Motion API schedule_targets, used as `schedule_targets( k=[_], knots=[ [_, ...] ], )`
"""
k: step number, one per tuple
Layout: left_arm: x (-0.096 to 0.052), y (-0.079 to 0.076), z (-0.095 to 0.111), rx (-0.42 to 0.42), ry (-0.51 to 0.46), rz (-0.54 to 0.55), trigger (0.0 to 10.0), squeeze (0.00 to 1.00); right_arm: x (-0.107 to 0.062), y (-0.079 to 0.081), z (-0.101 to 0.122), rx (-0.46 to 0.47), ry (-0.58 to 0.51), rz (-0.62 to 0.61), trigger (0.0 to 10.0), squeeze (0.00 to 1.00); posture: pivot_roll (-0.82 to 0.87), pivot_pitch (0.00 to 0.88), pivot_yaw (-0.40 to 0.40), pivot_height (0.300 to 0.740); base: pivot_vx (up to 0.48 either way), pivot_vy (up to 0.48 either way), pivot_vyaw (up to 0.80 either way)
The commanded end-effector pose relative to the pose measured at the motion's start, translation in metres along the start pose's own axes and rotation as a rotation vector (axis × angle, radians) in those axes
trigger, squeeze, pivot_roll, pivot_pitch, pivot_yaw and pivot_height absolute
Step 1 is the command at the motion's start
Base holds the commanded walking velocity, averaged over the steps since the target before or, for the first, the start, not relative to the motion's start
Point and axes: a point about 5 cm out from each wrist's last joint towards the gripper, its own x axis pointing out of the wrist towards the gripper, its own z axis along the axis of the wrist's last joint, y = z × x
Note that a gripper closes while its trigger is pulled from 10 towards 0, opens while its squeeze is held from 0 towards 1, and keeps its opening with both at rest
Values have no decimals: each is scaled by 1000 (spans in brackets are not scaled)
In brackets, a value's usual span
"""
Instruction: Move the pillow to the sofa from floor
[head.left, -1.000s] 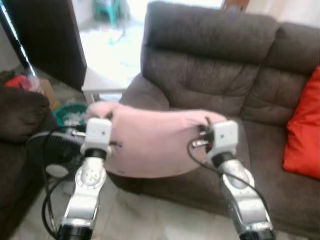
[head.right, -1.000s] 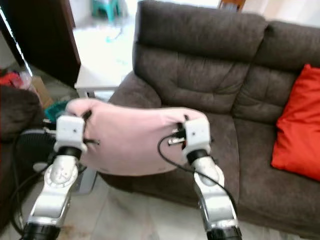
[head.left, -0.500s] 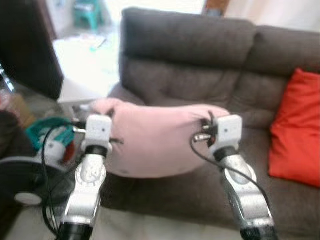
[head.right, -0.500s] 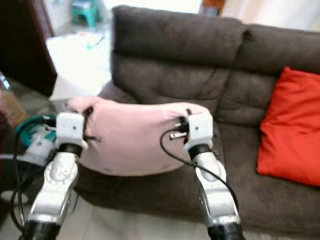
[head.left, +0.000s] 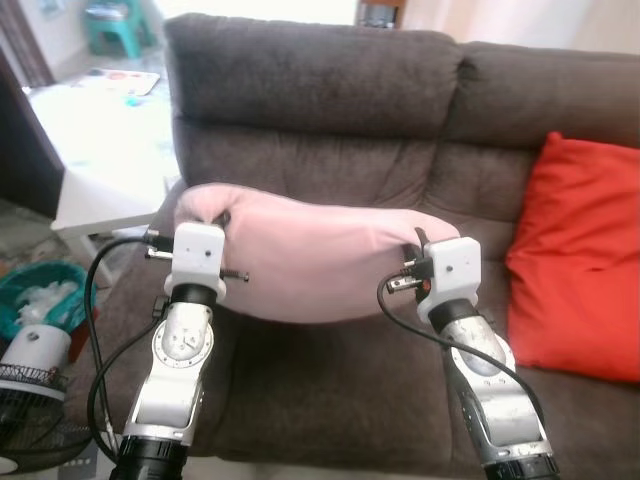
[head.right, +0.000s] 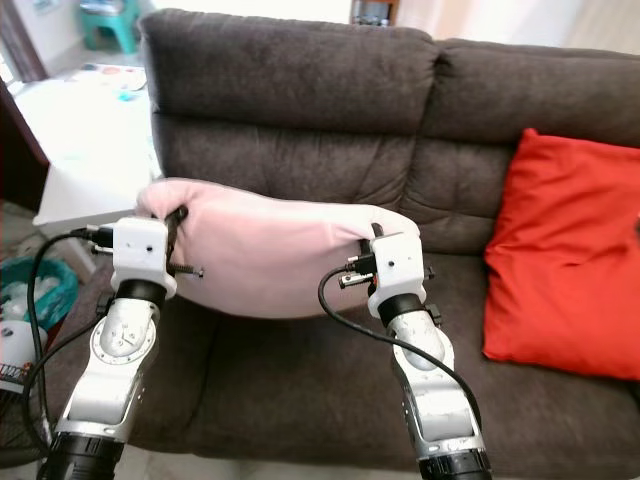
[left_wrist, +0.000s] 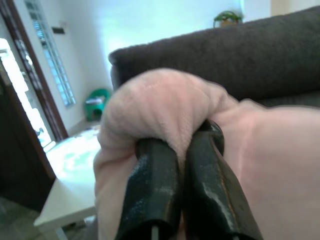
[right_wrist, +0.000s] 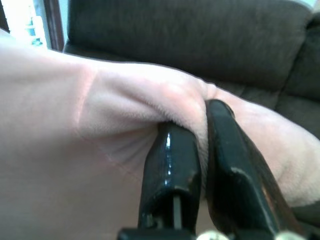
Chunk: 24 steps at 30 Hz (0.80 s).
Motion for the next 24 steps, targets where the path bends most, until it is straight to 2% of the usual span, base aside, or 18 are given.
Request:
schedule_targets(
  k=[1,2,11,14,15,17,19,21,22,24],
  knots=[
    [2,8,7,17,-36,24,10000,0,5,-2,22,7,-101,-2,10000,0,79,22,-61,740,345,0,0],
    [3,8,7,16,-36,22,10000,0,5,-3,22,28,-99,-7,10000,0,78,20,-61,740,341,0,0],
    [3,5,8,-2,-45,5,10000,0,8,-3,23,24,-92,-5,10000,0,82,18,-64,740,330,0,0],
    [2,-2,7,-15,-43,-52,10000,0,8,-3,24,23,-91,1,10000,0,85,19,-65,740,0,0,0],
    [0,-8,6,-36,-35,-110,10000,0,8,-2,23,20,-86,5,10000,0,83,21,-65,740,0,0,0],
    [-1,-11,5,-46,-31,-131,10000,0,8,-2,23,19,-84,7,10000,0,83,21,-65,740,0,0,0],
    [-7,-22,-1,-50,20,-233,10000,0,8,-1,20,1,-53,22,10000,0,80,24,-63,740,0,0,0],
    [-8,-23,-3,-53,32,-250,10000,0,8,0,20,-3,-46,25,10000,0,80,24,-63,740,0,0,0],
    [-13,-27,-6,-78,75,-306,10000,0,8,0,22,-14,-46,38,10000,0,81,26,-63,740,0,0,0],
    [-15,-29,-6,-93,88,-338,10000,0,9,0,23,-29,-35,44,10000,0,81,28,-63,740,0,0,0]
  ],
)
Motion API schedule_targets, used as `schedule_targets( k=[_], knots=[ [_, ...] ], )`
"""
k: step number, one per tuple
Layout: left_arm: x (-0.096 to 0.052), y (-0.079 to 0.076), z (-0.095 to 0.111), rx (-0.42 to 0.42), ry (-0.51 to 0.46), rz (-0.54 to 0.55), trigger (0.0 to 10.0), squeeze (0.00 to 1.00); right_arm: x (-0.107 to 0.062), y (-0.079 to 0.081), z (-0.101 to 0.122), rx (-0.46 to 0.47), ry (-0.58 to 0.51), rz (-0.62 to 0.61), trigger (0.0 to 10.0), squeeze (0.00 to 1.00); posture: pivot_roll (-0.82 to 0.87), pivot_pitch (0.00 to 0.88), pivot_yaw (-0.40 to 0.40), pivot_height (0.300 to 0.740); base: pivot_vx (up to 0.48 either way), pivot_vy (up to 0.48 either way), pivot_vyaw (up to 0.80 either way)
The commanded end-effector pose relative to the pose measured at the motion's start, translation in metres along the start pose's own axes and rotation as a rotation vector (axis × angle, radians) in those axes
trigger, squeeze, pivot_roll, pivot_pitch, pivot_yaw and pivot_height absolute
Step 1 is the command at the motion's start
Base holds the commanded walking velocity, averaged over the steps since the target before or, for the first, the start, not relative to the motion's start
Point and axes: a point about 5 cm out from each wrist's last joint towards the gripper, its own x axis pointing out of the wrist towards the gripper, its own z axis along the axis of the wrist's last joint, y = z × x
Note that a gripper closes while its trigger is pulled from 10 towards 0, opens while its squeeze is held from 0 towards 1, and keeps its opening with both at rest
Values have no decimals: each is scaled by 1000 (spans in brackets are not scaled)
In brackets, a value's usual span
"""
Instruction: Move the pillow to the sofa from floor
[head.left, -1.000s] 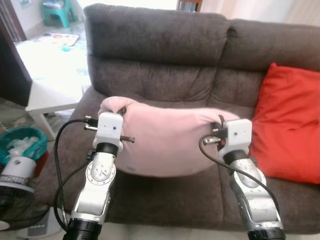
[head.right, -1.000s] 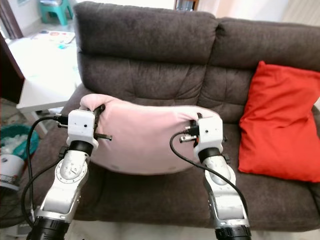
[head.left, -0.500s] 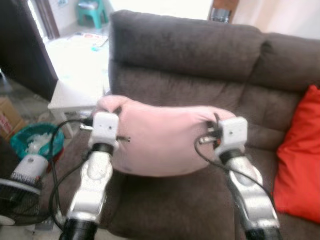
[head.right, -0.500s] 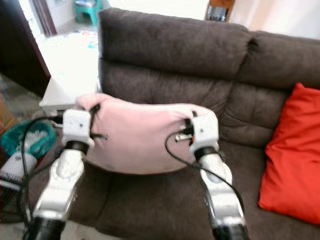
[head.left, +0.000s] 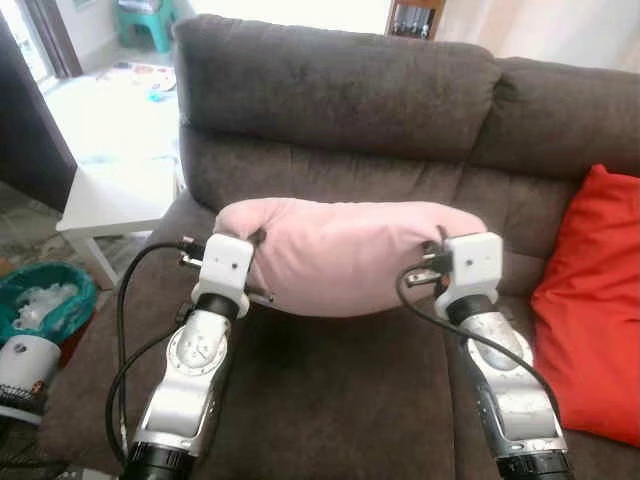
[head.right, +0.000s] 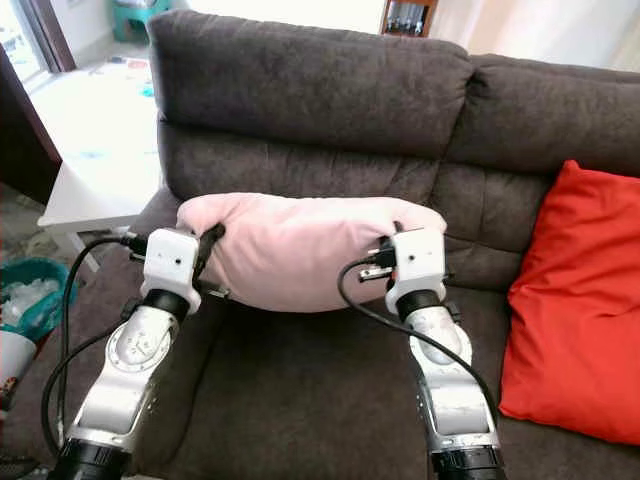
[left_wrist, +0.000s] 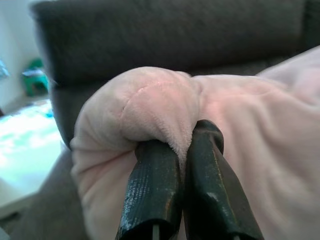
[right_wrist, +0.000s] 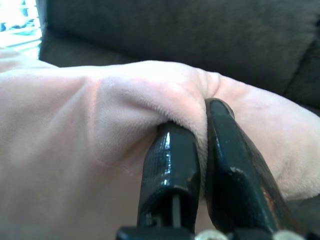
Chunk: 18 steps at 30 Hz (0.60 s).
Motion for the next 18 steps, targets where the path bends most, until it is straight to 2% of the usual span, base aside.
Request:
schedule_targets(
  k=[1,5,6,7,8,9,15,18],
  knots=[
    [1,-16,14,-32,-42,-114,10000,0,3,3,22,-30,-78,33,10000,0,81,28,-63,740,0,0,0],
    [0,-22,24,-91,-35,-257,10000,0,10,1,30,-72,-62,60,10000,0,86,28,-64,740,0,0,0],
    [-1,-25,26,-96,-17,-328,10000,0,13,3,34,-91,-63,85,10000,0,86,28,-64,740,0,0,0],
    [-2,-28,26,-76,4,-388,10000,0,16,6,37,-111,-52,109,10000,0,86,27,-67,740,0,0,0],
    [-2,-28,26,-76,4,-388,10000,0,16,6,37,-111,-52,109,10000,0,86,27,-67,740,0,0,0],
    [-3,-31,26,-55,17,-438,10000,0,18,9,38,-122,-42,136,10000,0,87,26,-68,740,0,0,0],
    [-6,-25,18,-11,56,-415,10000,0,15,16,36,-139,-26,220,10000,0,87,29,-74,740,0,0,0],
    [-11,-25,14,-14,88,-452,10000,0,12,16,32,-146,-4,240,10000,0,88,32,-76,740,0,0,0]
  ],
)
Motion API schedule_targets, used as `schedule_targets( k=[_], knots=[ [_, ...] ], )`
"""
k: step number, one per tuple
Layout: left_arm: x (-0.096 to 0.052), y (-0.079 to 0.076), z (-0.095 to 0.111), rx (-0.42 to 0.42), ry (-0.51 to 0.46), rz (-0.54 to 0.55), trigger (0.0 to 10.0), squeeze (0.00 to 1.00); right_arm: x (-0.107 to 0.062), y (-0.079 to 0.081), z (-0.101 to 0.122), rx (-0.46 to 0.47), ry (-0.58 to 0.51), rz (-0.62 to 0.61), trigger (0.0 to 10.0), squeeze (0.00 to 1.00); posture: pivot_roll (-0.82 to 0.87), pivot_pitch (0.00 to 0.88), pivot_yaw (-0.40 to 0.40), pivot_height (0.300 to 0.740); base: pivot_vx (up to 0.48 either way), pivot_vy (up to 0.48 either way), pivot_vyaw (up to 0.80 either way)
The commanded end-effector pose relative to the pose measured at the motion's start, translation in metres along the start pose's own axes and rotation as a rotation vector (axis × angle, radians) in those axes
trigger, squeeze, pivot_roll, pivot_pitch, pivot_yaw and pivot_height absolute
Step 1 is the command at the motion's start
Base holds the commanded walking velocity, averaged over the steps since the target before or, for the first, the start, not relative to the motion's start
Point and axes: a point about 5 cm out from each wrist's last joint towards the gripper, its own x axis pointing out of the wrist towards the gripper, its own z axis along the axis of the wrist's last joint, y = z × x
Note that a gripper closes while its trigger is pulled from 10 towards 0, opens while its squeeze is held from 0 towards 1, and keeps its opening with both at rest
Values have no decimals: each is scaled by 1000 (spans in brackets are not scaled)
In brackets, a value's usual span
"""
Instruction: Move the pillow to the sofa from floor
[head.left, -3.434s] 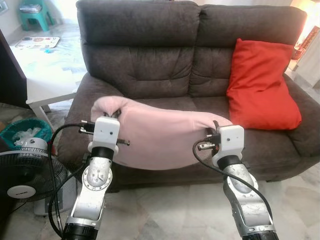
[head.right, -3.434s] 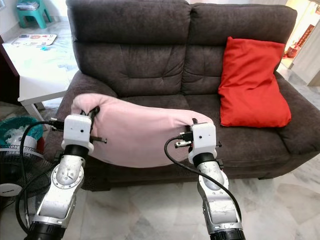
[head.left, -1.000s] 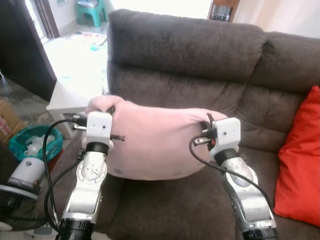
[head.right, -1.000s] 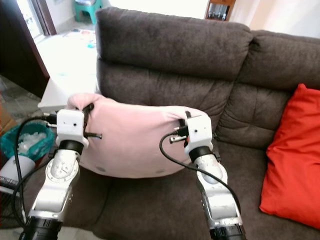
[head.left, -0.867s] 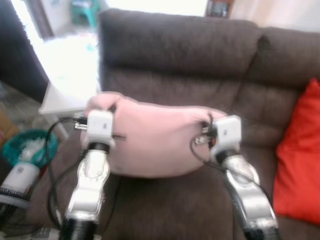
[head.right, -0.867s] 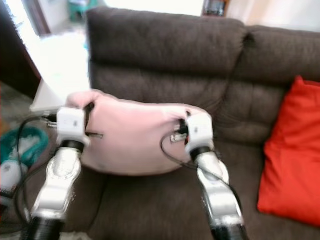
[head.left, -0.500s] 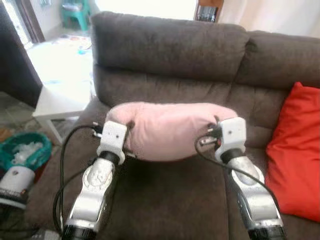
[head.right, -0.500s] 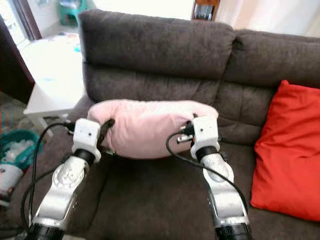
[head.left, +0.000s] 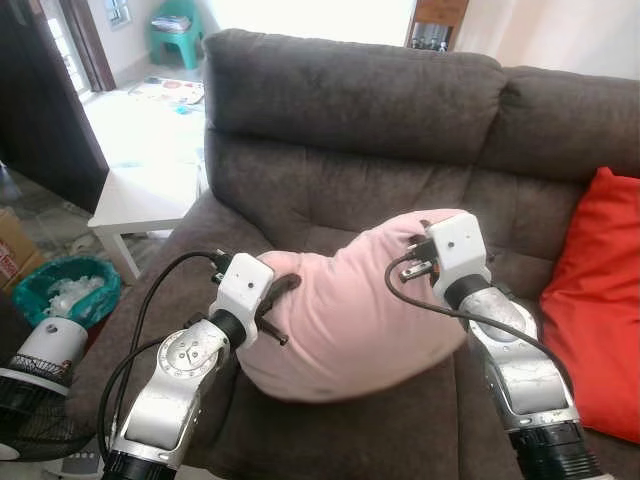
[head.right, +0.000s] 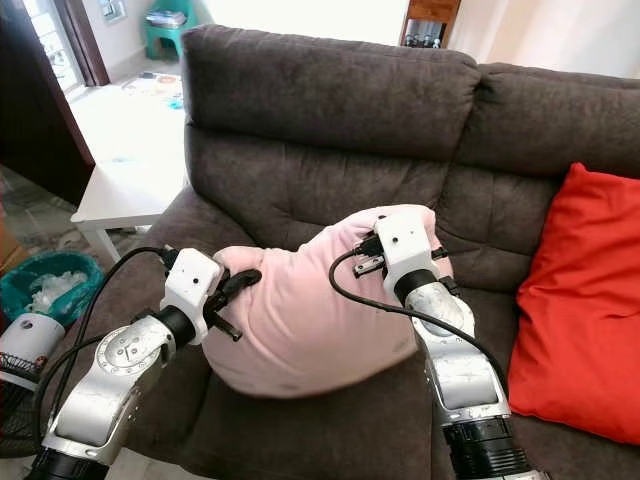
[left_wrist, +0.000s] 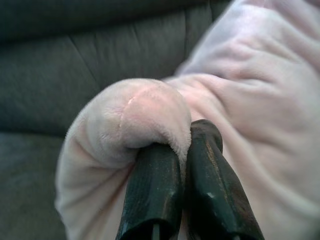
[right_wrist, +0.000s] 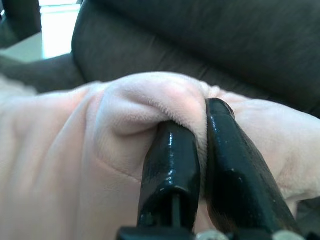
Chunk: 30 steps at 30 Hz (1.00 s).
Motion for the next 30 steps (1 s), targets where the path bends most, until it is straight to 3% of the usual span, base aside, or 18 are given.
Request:
schedule_targets(
  k=[1,5,19,20,21,23,27,30],
  knots=[
    [1,-16,14,10,-51,-116,10000,0,-1,16,21,-20,-84,94,10000,0,88,32,-76,740,0,0,0],
    [-3,-19,8,37,5,-196,10000,0,0,16,21,-23,-76,110,10000,0,89,33,-79,740,0,0,0],
    [-12,-24,12,46,48,-339,10000,0,-1,23,21,-51,-79,231,10000,0,95,32,-83,740,0,0,0],
    [-12,-24,12,48,50,-347,10000,0,-1,23,21,-53,-79,234,10000,86,95,32,-83,740,0,0,0],
    [-12,-24,12,52,52,-349,10000,0,-1,23,21,-50,-78,231,10000,318,95,32,-83,740,0,0,0],
    [-12,-23,13,66,59,-345,10000,0,-1,24,20,-39,-77,235,10000,1000,98,31,-83,740,0,0,0],
    [-11,-17,12,81,68,-293,10000,0,-1,24,20,-43,-74,236,10000,1000,99,32,-83,740,0,0,0],
    [-9,-7,-3,124,136,-208,10000,0,-1,23,18,-46,-70,228,10000,1000,97,31,-83,740,0,0,0]
  ],
)
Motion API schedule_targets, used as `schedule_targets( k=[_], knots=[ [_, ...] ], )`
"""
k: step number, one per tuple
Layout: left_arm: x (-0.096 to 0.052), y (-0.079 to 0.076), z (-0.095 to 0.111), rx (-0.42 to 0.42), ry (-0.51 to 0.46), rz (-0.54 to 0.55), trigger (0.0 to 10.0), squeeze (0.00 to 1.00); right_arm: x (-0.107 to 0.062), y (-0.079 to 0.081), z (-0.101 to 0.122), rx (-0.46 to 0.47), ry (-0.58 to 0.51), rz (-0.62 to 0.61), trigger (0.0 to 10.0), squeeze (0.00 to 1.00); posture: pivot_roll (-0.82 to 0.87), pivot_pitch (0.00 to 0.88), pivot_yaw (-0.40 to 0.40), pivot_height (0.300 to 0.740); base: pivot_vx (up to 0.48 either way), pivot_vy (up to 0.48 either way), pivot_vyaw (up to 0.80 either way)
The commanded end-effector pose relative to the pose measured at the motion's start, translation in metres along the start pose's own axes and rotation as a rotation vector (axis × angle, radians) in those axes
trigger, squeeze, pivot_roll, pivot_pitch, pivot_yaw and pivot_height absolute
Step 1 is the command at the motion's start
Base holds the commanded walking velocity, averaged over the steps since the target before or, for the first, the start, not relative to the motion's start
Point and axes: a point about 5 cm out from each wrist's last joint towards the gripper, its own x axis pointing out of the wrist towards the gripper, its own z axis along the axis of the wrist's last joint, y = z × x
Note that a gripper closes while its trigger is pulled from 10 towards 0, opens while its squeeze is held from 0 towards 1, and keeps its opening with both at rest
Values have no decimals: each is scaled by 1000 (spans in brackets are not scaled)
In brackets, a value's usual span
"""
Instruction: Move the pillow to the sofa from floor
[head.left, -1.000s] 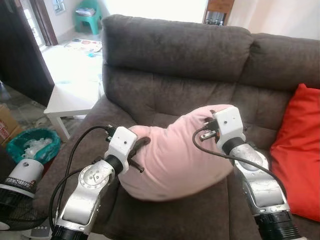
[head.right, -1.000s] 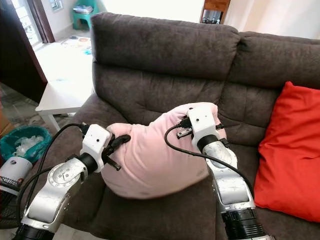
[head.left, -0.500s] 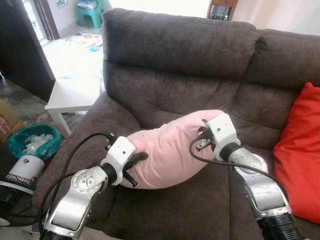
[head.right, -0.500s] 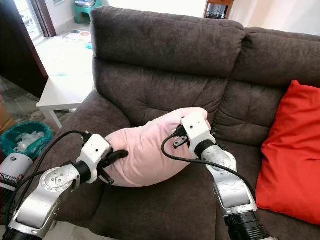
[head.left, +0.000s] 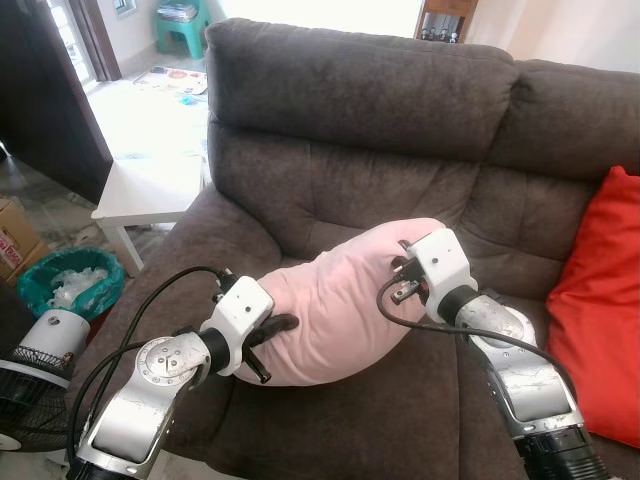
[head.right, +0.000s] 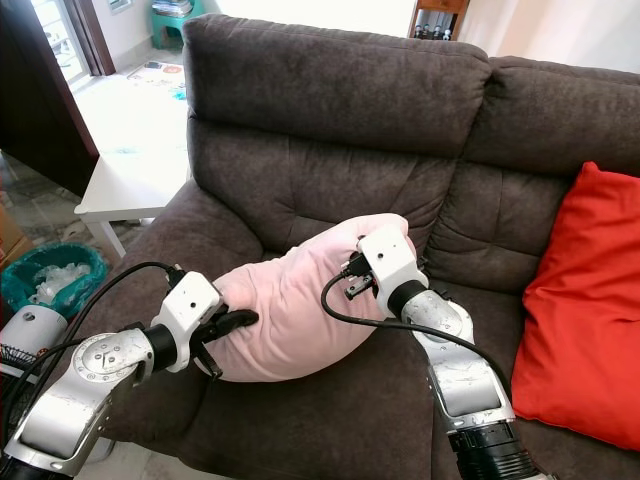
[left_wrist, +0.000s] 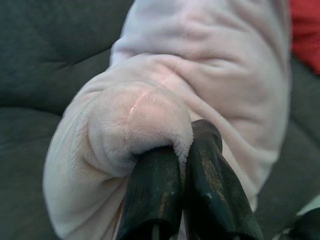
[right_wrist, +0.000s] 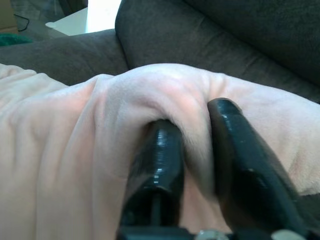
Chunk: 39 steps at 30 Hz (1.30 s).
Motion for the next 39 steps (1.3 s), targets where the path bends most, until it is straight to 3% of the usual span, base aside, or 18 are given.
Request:
schedule_targets(
  k=[1,12,27,32,35,36,37,38,39],
  knots=[
    [7,-1,6,45,-22,13,10000,0,2,12,24,-24,-110,73,10000,1000,97,31,-83,740,0,0,0],
    [10,17,-14,50,84,220,10000,0,3,10,24,-49,-111,81,10000,1000,93,22,-90,740,0,0,0],
    [12,26,-21,50,131,314,10000,0,6,-1,31,-83,-141,47,10000,1000,95,13,-95,740,0,0,0],
    [12,27,-21,73,143,321,10000,0,5,-3,29,-196,-103,91,10000,1000,93,16,-91,740,0,0,0],
    [13,28,-21,62,146,349,10000,0,6,-9,21,-384,-34,105,10000,1000,87,17,-89,740,0,0,0],
    [13,29,-21,62,147,353,10000,0,7,-10,21,-394,-30,98,10000,1000,87,17,-89,740,0,0,0],
    [14,30,-22,57,150,365,10000,0,7,-12,20,-386,-26,85,10000,102,89,18,-90,740,0,0,0],
    [14,31,-22,53,152,373,10000,0,8,-13,20,-380,-22,76,10000,102,89,18,-90,740,0,0,0],
    [13,32,-22,53,155,382,10000,0,8,-15,19,-372,-20,66,10000,0,92,21,-89,740,0,0,0]
  ],
)
